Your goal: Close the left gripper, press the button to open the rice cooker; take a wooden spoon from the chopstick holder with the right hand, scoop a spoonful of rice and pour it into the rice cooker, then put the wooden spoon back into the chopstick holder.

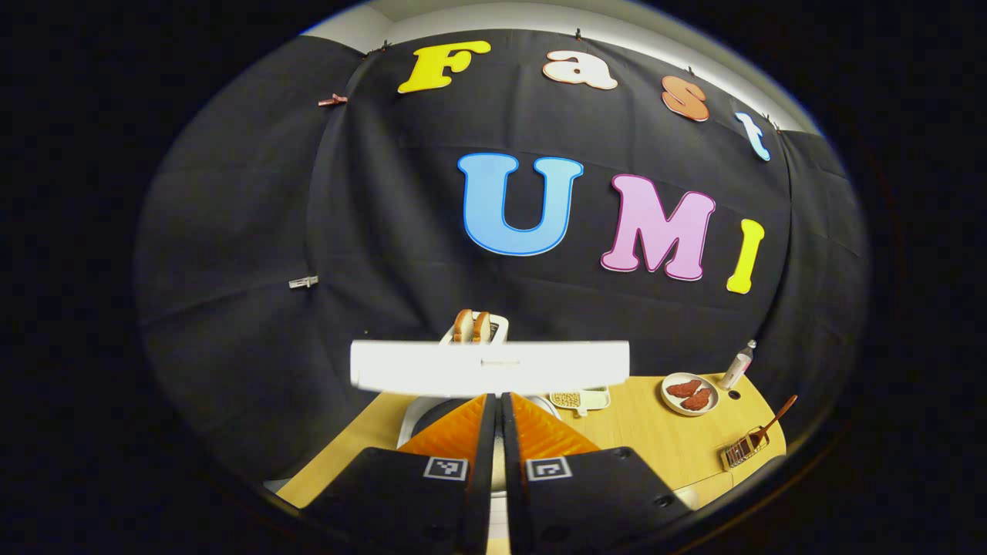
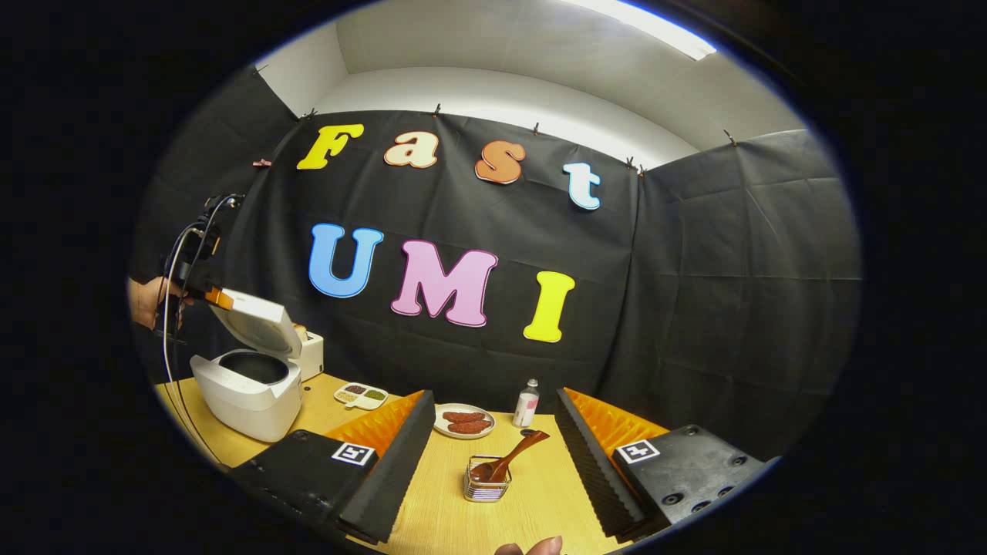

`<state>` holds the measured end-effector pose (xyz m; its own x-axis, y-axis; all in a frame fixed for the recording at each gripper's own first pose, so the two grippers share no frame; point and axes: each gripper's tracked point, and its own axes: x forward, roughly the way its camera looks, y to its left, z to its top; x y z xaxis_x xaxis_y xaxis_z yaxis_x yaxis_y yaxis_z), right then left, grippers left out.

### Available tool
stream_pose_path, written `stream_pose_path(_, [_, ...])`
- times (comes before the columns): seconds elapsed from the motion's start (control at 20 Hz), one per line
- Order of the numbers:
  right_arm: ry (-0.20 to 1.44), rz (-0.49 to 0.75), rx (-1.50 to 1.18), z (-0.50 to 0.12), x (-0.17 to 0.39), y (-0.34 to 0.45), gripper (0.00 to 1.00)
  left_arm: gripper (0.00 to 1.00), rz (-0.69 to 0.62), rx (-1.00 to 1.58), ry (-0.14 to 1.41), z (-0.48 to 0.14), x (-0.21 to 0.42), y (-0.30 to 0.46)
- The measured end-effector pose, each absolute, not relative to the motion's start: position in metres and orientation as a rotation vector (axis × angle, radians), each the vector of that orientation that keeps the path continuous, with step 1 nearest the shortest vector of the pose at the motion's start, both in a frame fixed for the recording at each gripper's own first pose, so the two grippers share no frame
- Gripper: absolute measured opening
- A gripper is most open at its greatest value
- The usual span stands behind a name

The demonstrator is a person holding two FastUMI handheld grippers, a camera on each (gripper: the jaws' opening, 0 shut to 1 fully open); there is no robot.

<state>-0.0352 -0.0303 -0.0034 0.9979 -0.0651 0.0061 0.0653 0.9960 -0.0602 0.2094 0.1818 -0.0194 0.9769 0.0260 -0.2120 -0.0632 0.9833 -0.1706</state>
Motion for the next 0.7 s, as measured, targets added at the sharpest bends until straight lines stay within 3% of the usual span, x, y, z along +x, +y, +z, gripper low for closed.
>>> stream_pose_path(0.15, [-0.004,-0.058,-0.066,-0.004,-0.033,-0.027,0.98,0.58,0.061,-0.16,0.17,-0.01,0.199,0.185])
stream_pose_path(0.2, [-0.003,-0.056,-0.065,-0.004,-0.033,-0.025,0.97,0.79,0.073,-0.146,0.154,-0.005,0.193,0.188])
stream_pose_path(0.3, [-0.003,-0.053,-0.063,-0.005,-0.03,-0.024,0.97,0.93,0.091,-0.128,0.136,-0.002,0.185,0.186])
stream_pose_path(0.7, [0.044,-0.045,-0.038,-0.021,-0.022,-0.028,0.98,0.95,0.096,-0.153,0.105,0.003,0.129,0.148])
